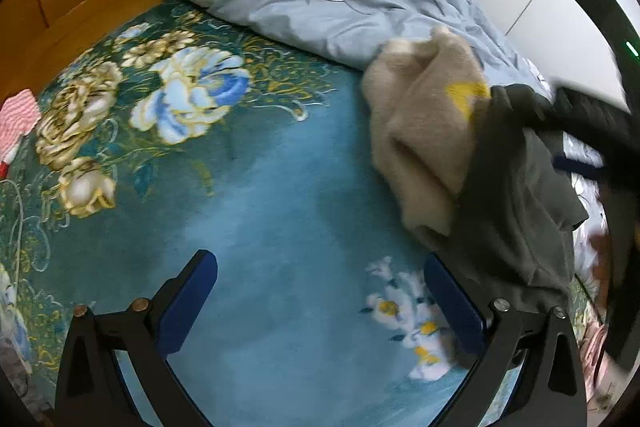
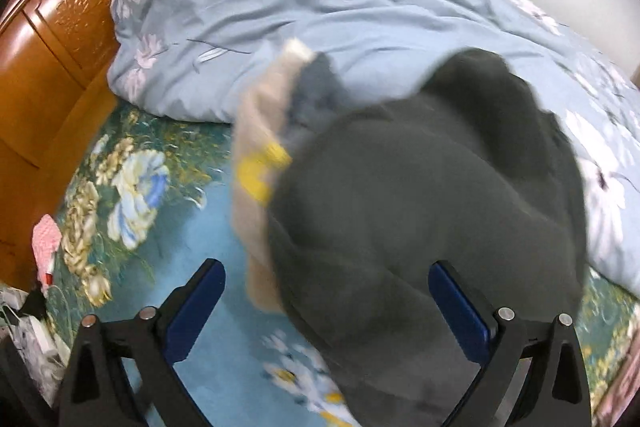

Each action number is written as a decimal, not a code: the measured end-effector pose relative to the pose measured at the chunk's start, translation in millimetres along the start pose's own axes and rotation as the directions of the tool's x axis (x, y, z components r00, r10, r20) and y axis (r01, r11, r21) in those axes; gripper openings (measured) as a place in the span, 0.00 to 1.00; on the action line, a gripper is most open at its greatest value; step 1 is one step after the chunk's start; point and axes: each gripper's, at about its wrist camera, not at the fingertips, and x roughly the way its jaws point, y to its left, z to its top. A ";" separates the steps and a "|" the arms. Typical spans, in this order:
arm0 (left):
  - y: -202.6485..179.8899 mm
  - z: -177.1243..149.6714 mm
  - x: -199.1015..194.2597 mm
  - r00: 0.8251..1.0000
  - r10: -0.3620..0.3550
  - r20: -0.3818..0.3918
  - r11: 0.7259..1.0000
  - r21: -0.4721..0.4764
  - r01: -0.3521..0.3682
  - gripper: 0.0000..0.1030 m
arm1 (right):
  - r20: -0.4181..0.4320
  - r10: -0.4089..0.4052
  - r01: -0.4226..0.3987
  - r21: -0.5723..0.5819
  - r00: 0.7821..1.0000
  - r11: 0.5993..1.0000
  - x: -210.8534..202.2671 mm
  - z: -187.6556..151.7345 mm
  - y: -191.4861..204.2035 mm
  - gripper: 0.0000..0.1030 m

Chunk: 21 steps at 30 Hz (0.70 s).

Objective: Fold clothes
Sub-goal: 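Grasp the dark grey sweatpants on the pile with the right gripper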

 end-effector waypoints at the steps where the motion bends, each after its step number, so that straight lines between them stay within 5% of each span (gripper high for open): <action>1: 4.8 0.2 -1.9 1.000 0.006 -0.002 1.000 -0.002 -0.006 1.00 | -0.022 -0.008 0.008 0.002 1.000 1.000 4.9 3.9 5.3 1.00; 3: 13.4 1.4 -6.6 1.000 0.012 0.004 1.000 -0.008 -0.012 1.00 | -0.068 -0.027 0.028 0.010 0.997 1.000 14.3 10.1 14.3 0.96; 5: 20.3 3.2 -10.9 1.000 0.014 0.013 1.000 -0.014 -0.013 1.00 | -0.134 -0.064 0.066 0.005 0.989 0.998 27.1 11.4 17.6 0.68; 7: 25.2 3.7 -15.2 1.000 0.022 0.015 1.000 -0.012 -0.022 1.00 | -0.199 -0.104 0.105 -0.004 0.974 0.994 38.7 11.0 18.7 0.31; 10: 30.5 4.5 -21.8 0.999 0.030 0.015 1.000 -0.009 -0.030 1.00 | -0.236 -0.108 0.118 0.029 0.966 0.993 34.1 7.0 6.9 0.05; 15: 33.3 -2.3 -32.1 1.000 0.029 0.008 1.000 -0.012 -0.029 1.00 | -0.132 -0.087 0.110 0.182 0.987 0.977 -30.2 -18.7 -39.4 0.04; 21: 12.1 -13.8 -46.1 1.000 -0.014 -0.005 0.999 0.031 0.014 1.00 | -0.048 -0.092 0.103 0.410 0.995 0.906 -109.3 -99.5 -142.4 0.04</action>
